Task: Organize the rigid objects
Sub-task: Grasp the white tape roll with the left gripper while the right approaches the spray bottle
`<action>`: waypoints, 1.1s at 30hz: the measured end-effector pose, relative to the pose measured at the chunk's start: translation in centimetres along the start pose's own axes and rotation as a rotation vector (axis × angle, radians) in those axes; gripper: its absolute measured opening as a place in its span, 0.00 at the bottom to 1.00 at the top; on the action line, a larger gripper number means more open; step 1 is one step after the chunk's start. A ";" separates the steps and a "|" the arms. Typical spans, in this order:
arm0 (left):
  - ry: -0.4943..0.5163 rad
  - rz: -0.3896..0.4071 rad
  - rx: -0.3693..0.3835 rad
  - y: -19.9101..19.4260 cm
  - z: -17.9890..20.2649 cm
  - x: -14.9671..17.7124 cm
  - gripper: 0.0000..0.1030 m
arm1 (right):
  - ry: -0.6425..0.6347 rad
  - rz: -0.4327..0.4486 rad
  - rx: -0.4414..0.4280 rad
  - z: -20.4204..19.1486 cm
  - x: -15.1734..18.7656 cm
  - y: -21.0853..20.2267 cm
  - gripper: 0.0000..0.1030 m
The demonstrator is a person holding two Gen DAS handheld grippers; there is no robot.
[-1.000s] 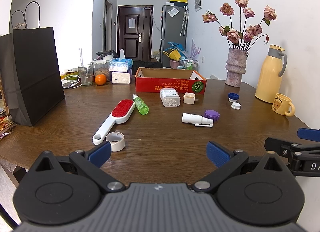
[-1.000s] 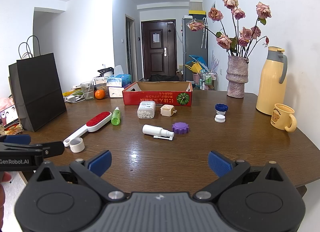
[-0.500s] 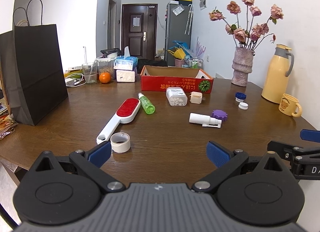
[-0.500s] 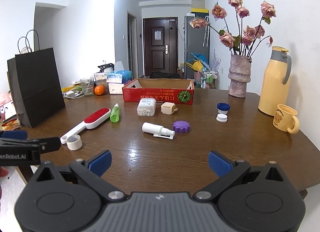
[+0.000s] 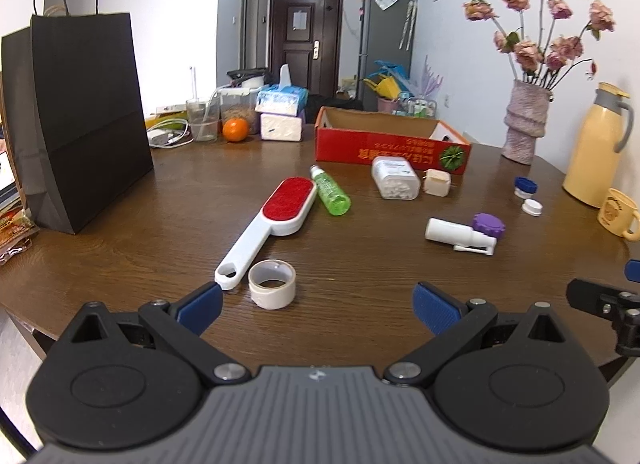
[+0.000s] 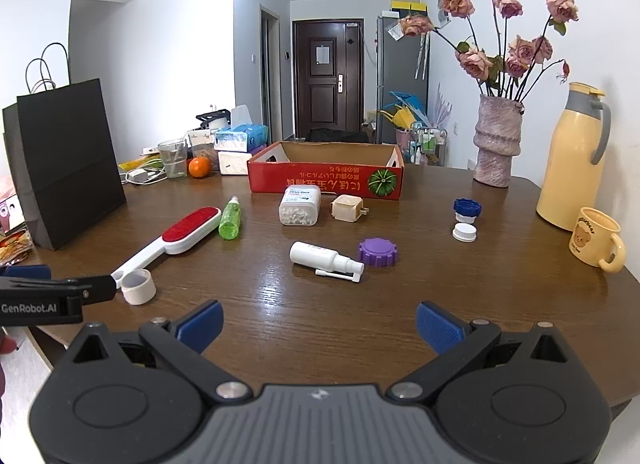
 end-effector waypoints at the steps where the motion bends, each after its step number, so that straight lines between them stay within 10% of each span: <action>1: -0.002 -0.006 -0.004 0.5 -0.2 0.1 1.00 | 0.000 -0.005 -0.001 0.0 0.0 0.5 1.00; 33: -0.026 -0.167 -0.024 11.8 -4.0 3.7 0.69 | 0.033 -0.164 0.034 -0.3 2.4 11.8 1.00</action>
Point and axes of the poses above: each gripper's, at about its wrist camera, not at the fingertips, and y roughly the way its jaws point, z to its right, x to its underside, the point moved 6 cm from there along y, roughly the way its jaws point, and after that the axes turned 10 degrees about z, right-handed, at the moved point
